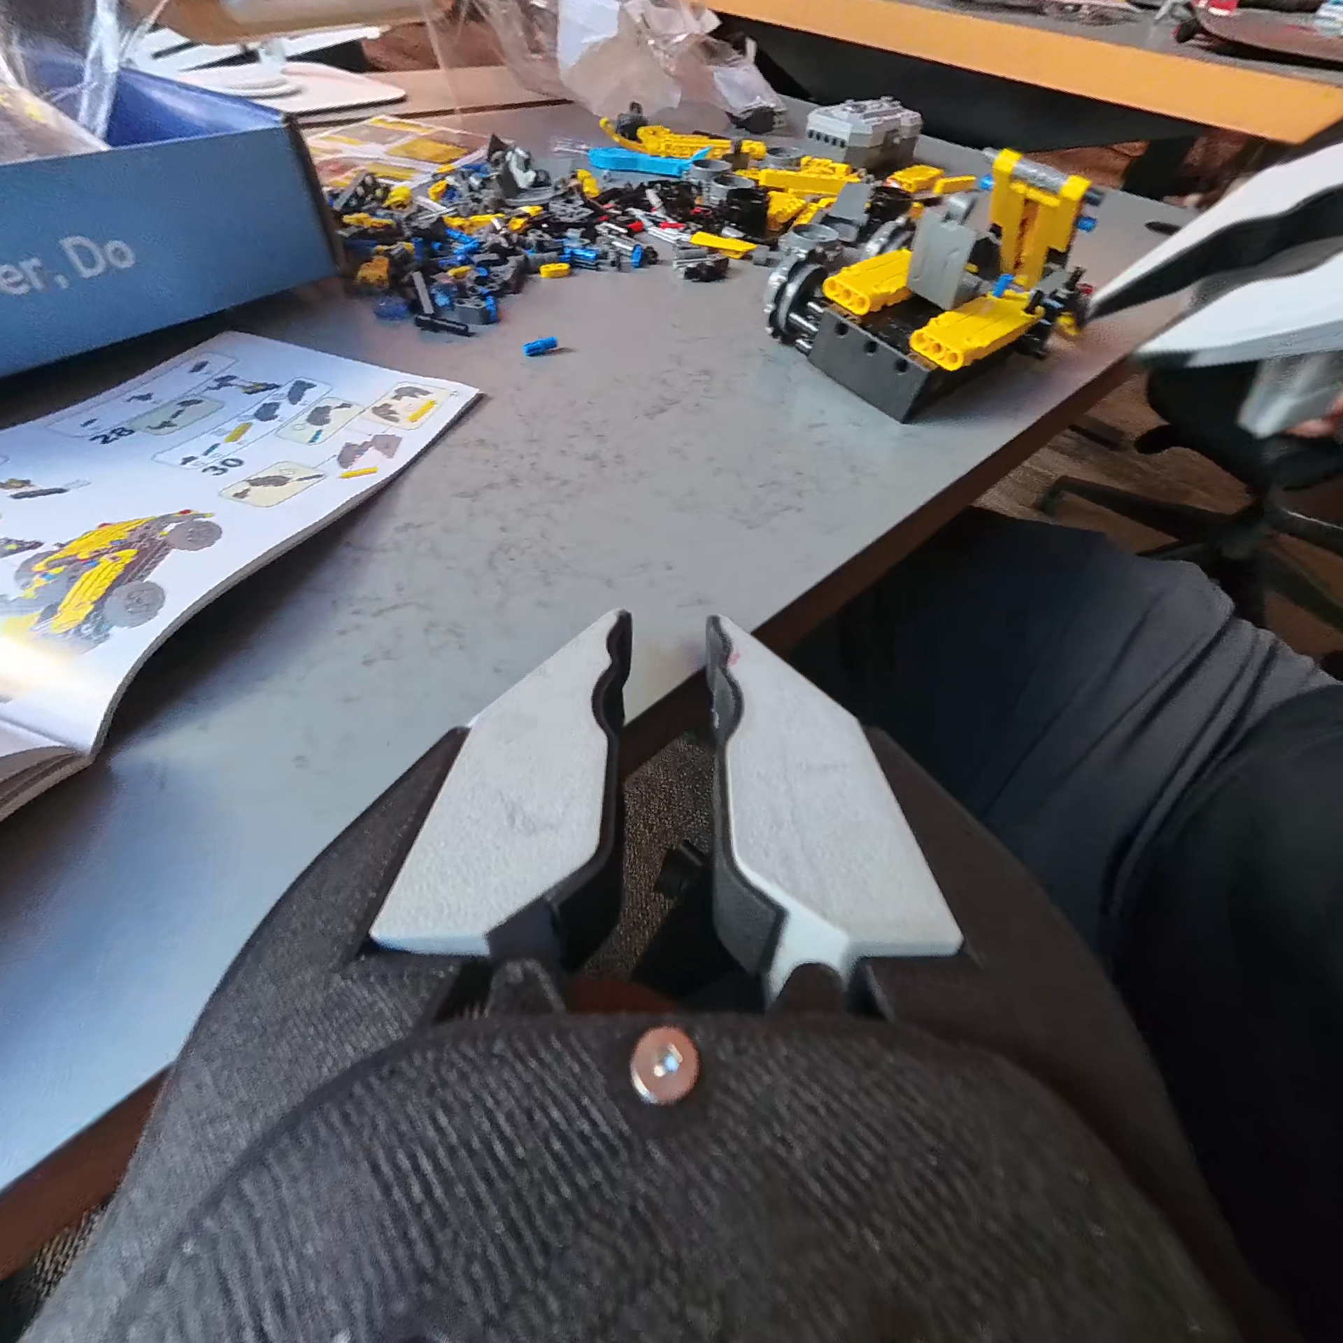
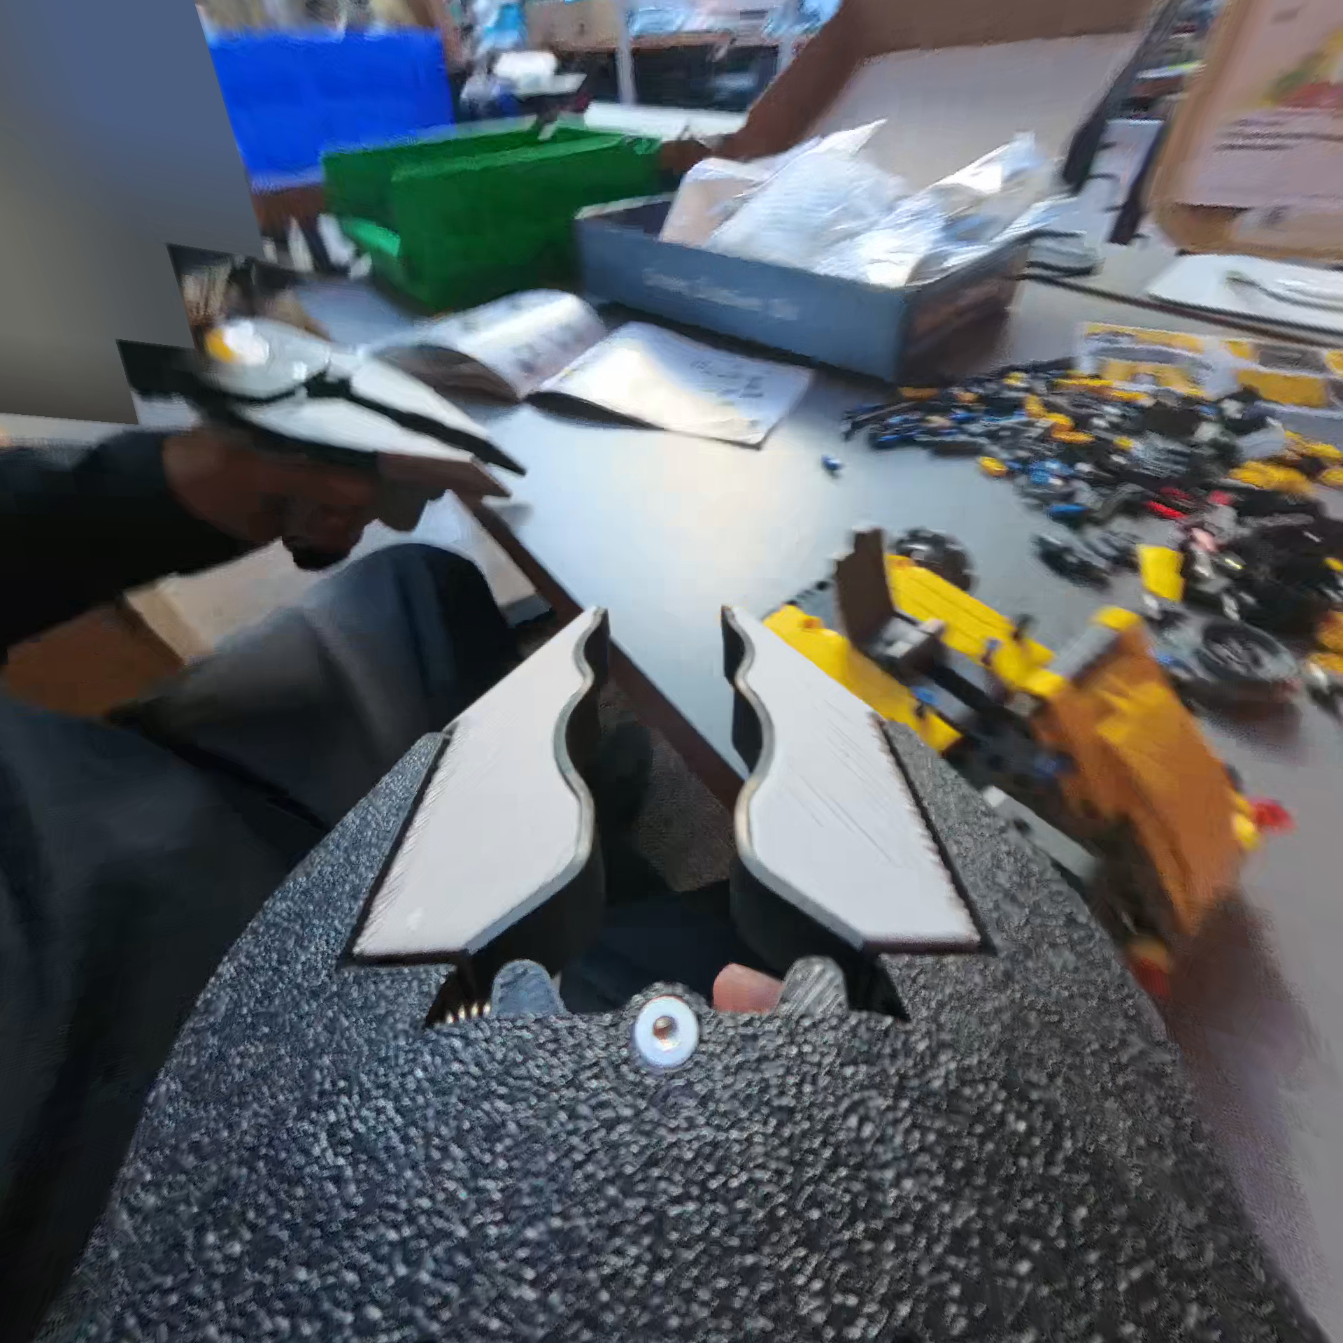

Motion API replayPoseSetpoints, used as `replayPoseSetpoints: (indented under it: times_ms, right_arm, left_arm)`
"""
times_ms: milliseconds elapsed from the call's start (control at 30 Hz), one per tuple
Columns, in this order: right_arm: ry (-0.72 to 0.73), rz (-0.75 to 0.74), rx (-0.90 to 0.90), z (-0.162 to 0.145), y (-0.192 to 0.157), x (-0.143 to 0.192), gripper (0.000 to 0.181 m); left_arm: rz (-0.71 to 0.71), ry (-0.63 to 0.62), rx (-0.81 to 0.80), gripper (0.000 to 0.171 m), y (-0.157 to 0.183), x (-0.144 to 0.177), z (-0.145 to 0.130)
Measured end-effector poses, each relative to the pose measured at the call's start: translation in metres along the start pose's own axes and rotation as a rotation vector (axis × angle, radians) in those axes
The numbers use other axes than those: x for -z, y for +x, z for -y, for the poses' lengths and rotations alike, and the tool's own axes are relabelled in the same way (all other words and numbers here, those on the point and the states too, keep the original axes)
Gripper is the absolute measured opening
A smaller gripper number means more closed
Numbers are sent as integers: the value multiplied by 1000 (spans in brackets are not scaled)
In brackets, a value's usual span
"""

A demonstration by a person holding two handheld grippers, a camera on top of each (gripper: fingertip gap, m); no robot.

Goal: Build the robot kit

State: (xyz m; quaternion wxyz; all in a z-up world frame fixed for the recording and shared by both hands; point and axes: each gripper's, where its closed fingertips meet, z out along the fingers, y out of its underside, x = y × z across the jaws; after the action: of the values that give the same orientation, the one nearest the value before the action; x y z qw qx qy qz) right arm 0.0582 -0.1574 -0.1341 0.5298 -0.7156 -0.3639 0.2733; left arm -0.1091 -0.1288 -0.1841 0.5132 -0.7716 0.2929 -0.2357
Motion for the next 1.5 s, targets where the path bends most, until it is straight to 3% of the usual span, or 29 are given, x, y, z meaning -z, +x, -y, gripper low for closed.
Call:
replayPoseSetpoints:
  times_ms: [67,167,333,467,633,833,1000,1200,1400,1500]
  right_arm:
    - [-77,-37,129,-12,-5,-12,22]
    - [-113,-95,183,-21,3,-2,1]
    - [-297,-268,129,-38,58,37,2]
    - [-429,-411,131,-55,91,50,0]
    - [-470,-496,109,-66,115,32,0]
    - [-384,-462,56,-52,137,10,0]
    - [-197,-512,-7,-33,150,31,0]
    - [-79,-576,-54,-21,175,58,0]
    - [70,-562,-150,-7,185,59,0]
    - [62,-591,-197,-6,198,60,0]
  left_arm:
    - [-26,0,-14,17,8,4,-1]
    - [-92,7,14,17,23,10,0]
    - [-245,30,49,24,55,21,11]
    - [-146,61,67,30,38,25,13]
    - [-149,93,193,31,20,28,16]
    - [-148,72,234,29,7,16,10]
    - [-162,45,209,28,8,-1,10]
    - [-205,25,91,27,26,-20,18]
    - [-224,12,-4,25,37,-26,16]
    - [-204,15,-29,23,33,-25,16]
